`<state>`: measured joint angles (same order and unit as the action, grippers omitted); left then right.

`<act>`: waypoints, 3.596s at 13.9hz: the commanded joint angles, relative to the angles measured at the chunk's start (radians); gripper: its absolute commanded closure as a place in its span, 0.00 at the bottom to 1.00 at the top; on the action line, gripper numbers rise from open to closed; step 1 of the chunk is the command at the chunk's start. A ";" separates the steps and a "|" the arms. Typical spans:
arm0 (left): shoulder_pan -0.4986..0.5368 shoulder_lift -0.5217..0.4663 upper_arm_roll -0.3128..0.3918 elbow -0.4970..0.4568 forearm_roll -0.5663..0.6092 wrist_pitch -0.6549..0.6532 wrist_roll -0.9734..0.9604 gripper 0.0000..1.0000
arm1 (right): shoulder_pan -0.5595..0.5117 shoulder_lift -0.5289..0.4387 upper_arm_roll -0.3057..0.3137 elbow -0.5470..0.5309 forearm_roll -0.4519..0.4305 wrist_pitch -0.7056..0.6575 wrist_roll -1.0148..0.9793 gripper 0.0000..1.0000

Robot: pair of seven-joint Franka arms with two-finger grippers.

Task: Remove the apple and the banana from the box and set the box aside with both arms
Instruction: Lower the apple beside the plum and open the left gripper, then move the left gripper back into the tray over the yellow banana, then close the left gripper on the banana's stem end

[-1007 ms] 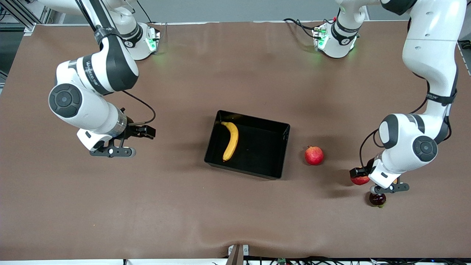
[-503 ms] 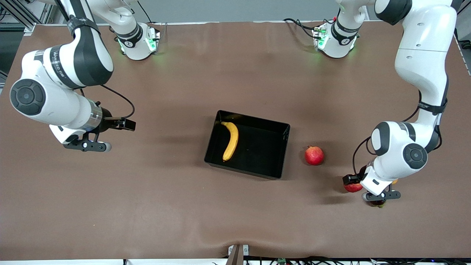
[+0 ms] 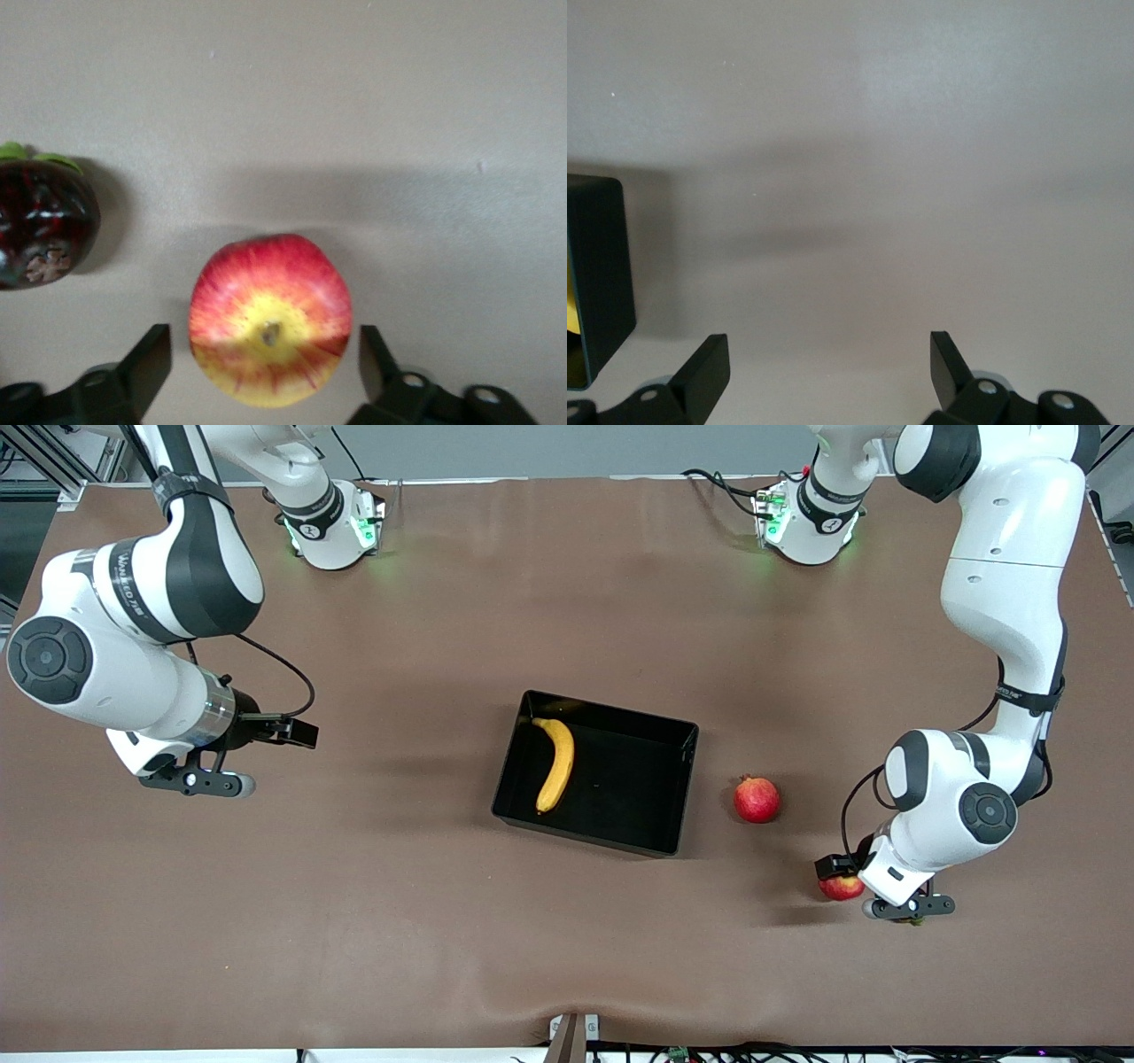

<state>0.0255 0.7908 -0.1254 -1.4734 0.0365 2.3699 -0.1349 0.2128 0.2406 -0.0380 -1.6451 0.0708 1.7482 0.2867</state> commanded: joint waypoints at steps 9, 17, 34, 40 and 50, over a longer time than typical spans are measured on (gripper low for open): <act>-0.280 -0.188 0.001 0.015 0.016 -0.221 -0.280 0.00 | -0.004 0.101 0.020 0.001 0.015 0.411 -0.003 0.00; -0.527 -0.131 0.013 0.022 0.017 -0.201 -0.476 0.00 | 0.030 0.197 0.020 -0.008 0.012 0.628 -0.003 0.00; -0.711 0.077 0.013 0.021 0.069 0.088 -0.632 0.00 | 0.060 0.155 0.021 -0.027 0.012 0.487 -0.020 0.00; -0.711 0.096 0.015 0.021 0.085 0.088 -0.626 0.00 | 0.059 0.114 0.020 -0.035 0.012 0.400 -0.020 0.00; -0.713 0.087 0.015 0.054 0.088 0.088 -0.623 0.00 | 0.031 0.114 0.017 -0.032 0.012 0.356 -0.020 0.00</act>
<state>-0.6758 0.8720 -0.1232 -1.4352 0.0989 2.4521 -0.7490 0.2584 0.3671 -0.0281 -1.6628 0.0729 2.0974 0.2794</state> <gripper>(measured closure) 0.000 0.000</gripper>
